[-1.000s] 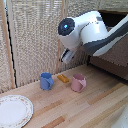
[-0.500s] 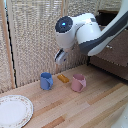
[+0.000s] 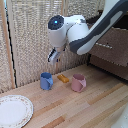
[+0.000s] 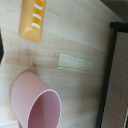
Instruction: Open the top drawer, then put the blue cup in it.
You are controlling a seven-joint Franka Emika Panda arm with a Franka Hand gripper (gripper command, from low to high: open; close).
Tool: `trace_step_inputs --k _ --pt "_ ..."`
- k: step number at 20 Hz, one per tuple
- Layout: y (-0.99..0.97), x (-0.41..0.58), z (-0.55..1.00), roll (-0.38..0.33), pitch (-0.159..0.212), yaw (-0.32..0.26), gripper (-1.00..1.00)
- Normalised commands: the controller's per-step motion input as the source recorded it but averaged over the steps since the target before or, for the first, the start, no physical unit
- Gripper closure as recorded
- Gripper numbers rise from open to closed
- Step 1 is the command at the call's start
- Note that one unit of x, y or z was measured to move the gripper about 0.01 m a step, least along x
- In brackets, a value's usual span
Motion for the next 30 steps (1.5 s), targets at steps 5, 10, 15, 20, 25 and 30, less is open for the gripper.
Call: trace_step_inputs --k 5,10,15,20,25,30 --pt "0.1 0.294 0.18 0.136 0.292 -0.121 -1.0" --pt "0.06 0.15 0.18 0.145 0.083 -0.294 -1.0" --pt "0.0 0.0 0.04 0.093 0.038 -0.372 -1.0" --pt "0.01 0.0 0.0 0.07 0.029 -0.375 -1.0" --pt "0.17 0.059 -0.01 0.047 0.013 -0.331 -1.0" --pt "0.27 0.133 -0.02 0.066 0.0 -0.283 -1.0"
